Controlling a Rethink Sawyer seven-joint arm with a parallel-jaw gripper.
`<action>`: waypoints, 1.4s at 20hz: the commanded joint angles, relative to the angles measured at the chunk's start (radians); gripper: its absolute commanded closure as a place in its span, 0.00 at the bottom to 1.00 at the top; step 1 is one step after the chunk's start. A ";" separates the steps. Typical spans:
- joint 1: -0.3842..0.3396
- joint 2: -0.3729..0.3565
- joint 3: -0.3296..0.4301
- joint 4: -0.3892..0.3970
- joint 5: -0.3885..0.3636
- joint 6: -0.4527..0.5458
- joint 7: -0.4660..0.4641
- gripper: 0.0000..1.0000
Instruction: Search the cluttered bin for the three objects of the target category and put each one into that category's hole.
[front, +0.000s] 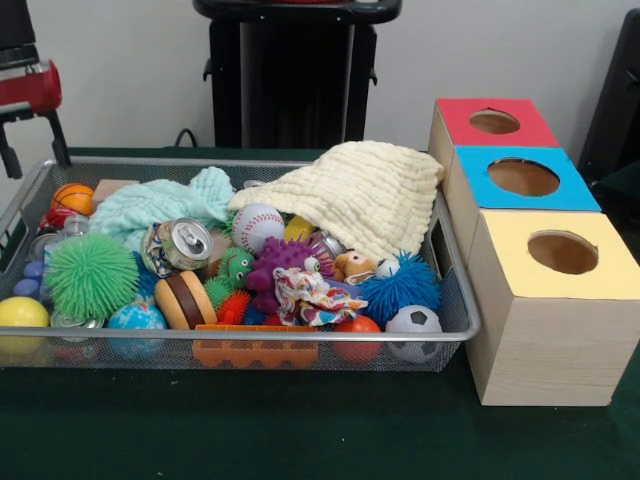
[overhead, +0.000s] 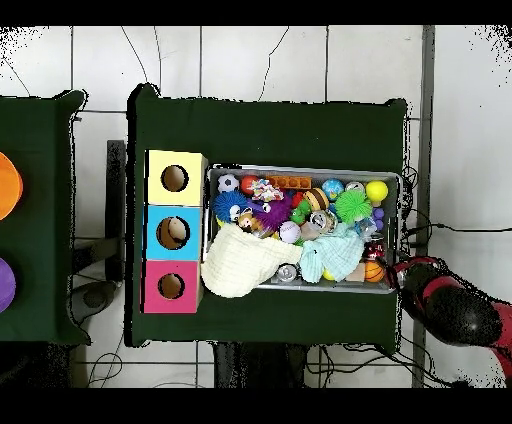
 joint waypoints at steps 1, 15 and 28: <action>0.067 -0.031 -0.100 0.067 -0.021 -0.140 0.210 0.00; 0.107 -0.064 -0.183 0.104 0.055 -0.295 0.214 0.00; 0.192 0.039 -0.266 0.027 0.053 -0.325 0.179 0.00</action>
